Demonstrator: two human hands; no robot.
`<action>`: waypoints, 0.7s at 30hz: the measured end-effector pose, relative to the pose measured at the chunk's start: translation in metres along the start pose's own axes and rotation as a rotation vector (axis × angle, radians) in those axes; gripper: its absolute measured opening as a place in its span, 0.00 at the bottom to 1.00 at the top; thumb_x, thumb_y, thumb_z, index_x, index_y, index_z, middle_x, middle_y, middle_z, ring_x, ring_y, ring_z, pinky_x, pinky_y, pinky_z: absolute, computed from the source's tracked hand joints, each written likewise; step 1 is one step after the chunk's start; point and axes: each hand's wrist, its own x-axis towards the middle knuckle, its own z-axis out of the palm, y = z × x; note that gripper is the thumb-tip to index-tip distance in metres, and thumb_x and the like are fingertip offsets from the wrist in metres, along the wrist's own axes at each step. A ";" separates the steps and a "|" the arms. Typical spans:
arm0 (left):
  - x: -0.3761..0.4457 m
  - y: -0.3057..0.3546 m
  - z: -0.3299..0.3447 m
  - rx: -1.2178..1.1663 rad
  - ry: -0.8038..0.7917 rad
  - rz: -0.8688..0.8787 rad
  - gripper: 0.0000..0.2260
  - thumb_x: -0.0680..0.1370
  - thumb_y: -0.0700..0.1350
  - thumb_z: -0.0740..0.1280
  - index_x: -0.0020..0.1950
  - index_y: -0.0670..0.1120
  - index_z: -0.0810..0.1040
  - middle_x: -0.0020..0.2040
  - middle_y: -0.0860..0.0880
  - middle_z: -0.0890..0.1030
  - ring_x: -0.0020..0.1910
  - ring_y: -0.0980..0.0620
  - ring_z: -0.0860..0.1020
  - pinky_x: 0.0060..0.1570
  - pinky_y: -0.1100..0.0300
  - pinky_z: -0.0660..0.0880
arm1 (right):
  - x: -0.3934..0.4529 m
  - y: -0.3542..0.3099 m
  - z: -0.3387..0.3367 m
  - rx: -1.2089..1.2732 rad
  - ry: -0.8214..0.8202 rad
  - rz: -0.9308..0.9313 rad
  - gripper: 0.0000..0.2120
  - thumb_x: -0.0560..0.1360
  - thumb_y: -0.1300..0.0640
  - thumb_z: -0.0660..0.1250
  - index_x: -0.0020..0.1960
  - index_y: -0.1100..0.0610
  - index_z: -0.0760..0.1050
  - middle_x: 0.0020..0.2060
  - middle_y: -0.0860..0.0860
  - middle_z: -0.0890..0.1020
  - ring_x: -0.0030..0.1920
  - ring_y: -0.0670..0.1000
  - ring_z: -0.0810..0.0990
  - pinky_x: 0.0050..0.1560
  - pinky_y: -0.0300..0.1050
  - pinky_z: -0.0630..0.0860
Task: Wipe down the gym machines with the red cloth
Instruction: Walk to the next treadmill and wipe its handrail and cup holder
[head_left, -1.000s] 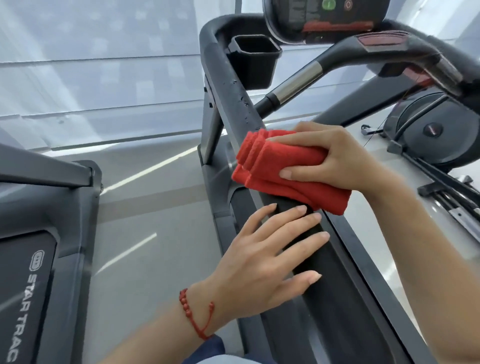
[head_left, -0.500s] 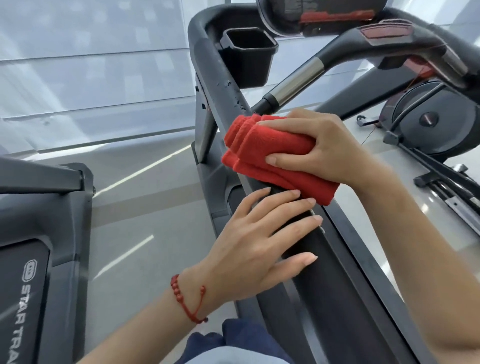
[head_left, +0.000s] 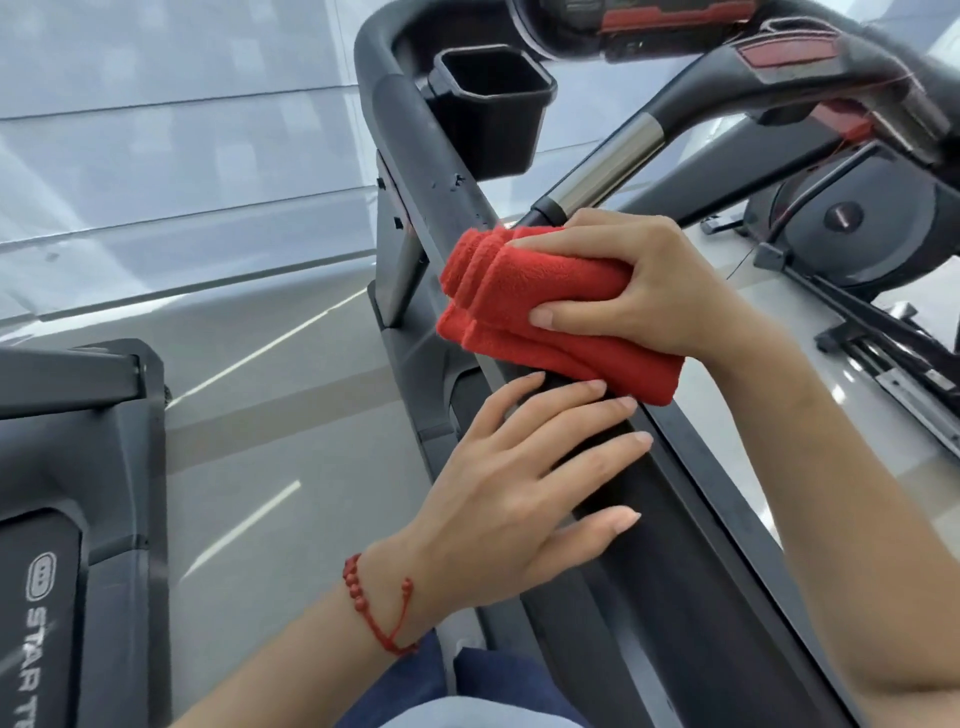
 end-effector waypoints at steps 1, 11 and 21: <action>0.002 -0.006 -0.001 0.002 -0.004 0.003 0.16 0.79 0.51 0.59 0.58 0.44 0.79 0.61 0.46 0.78 0.64 0.49 0.72 0.65 0.48 0.66 | 0.006 0.000 0.001 -0.004 -0.008 0.017 0.21 0.66 0.46 0.72 0.59 0.42 0.73 0.41 0.41 0.76 0.42 0.40 0.76 0.47 0.32 0.69; 0.008 -0.032 -0.001 -0.031 0.007 0.084 0.15 0.79 0.50 0.59 0.56 0.44 0.80 0.60 0.45 0.79 0.62 0.49 0.74 0.65 0.46 0.66 | 0.047 0.010 0.004 -0.035 -0.020 0.103 0.22 0.66 0.47 0.73 0.59 0.43 0.74 0.43 0.45 0.78 0.44 0.41 0.76 0.51 0.35 0.70; 0.019 -0.078 -0.006 0.009 -0.021 0.059 0.16 0.79 0.51 0.58 0.59 0.45 0.78 0.62 0.45 0.77 0.65 0.48 0.71 0.65 0.45 0.65 | 0.086 0.019 0.011 -0.057 0.000 0.137 0.21 0.67 0.48 0.72 0.60 0.43 0.73 0.47 0.53 0.80 0.47 0.47 0.78 0.54 0.42 0.73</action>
